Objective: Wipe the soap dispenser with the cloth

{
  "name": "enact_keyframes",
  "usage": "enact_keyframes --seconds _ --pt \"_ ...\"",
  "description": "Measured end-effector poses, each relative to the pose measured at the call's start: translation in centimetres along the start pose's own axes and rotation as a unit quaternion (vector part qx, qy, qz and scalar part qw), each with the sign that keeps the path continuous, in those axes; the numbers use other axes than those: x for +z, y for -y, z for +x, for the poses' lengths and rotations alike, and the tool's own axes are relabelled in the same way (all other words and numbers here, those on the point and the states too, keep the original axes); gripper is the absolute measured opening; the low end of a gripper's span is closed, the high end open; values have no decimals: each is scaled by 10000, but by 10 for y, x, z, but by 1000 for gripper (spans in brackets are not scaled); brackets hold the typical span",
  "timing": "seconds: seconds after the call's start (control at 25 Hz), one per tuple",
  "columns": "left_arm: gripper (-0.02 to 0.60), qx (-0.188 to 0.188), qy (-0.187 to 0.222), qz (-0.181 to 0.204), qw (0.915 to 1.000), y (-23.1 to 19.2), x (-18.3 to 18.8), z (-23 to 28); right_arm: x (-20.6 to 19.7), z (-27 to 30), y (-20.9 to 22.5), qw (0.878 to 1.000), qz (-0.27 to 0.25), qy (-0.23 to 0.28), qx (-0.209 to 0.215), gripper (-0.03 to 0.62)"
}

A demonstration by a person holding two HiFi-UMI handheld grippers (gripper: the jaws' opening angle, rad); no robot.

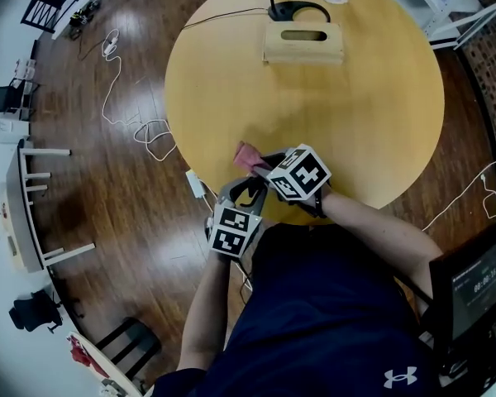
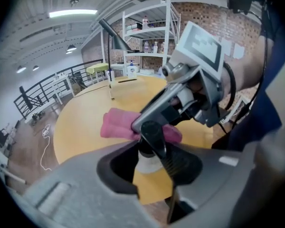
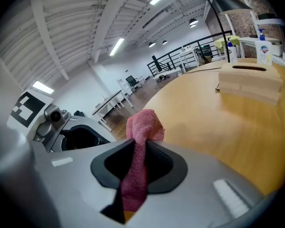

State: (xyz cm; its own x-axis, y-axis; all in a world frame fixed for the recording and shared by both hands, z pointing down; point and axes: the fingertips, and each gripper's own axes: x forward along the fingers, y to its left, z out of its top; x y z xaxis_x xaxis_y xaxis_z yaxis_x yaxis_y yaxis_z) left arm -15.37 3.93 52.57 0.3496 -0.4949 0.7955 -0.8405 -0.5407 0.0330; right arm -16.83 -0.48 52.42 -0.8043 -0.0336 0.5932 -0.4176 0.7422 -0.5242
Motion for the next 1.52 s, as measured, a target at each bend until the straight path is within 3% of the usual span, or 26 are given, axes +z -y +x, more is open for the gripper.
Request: enact_keyframes --seconds 0.16,0.24,0.36,0.48,0.6,0.76,0.84,1.0,1.08,1.16,1.28,1.36,1.44,1.52 --pt "141 105 136 -178 9997 1 4 1 -6 -6 6 9993 258 246 101 72" --pt "141 108 310 -433 9985 1 9 1 -7 -17 15 9964 632 562 113 71" --pt "135 108 599 -1126 9918 -4 15 -2 -16 -32 34 9847 1379 1066 -56 71" --pt "135 71 820 -1774 9807 -5 21 -8 -31 -43 48 9785 1615 1235 -339 71" --pt "135 51 1227 -2360 9640 -19 21 -13 -40 -48 54 9779 1596 1252 -502 72" --pt "133 -29 1812 -3425 9219 -43 -2 -27 -41 -40 38 9853 1224 1132 -379 72" --pt "132 -89 1980 -3770 9048 -48 -14 -34 -37 -32 17 9907 868 1026 -194 72" --pt "132 -168 2075 -3958 8944 -43 -22 -42 -25 -19 -33 9956 16 903 253 72" --pt "132 -122 2086 -4053 8900 -43 -27 -43 -26 -13 -40 9957 -242 854 257 72" --pt "132 -93 2107 -4142 8854 -45 -34 -45 -35 -6 -26 9974 -168 702 64 71" --pt "132 -91 2165 -4199 8813 -51 -39 -45 -56 5 15 9986 185 328 -381 71" --pt "132 -85 2158 -4141 8842 -52 -40 -43 -64 6 35 9977 375 139 -547 71" --pt "132 -65 2035 -3827 9012 -50 -35 -41 -62 5 37 9977 439 72 -519 72" --pt "132 -51 1816 -3265 9276 -43 -23 -38 -56 4 30 9985 376 129 -390 71"
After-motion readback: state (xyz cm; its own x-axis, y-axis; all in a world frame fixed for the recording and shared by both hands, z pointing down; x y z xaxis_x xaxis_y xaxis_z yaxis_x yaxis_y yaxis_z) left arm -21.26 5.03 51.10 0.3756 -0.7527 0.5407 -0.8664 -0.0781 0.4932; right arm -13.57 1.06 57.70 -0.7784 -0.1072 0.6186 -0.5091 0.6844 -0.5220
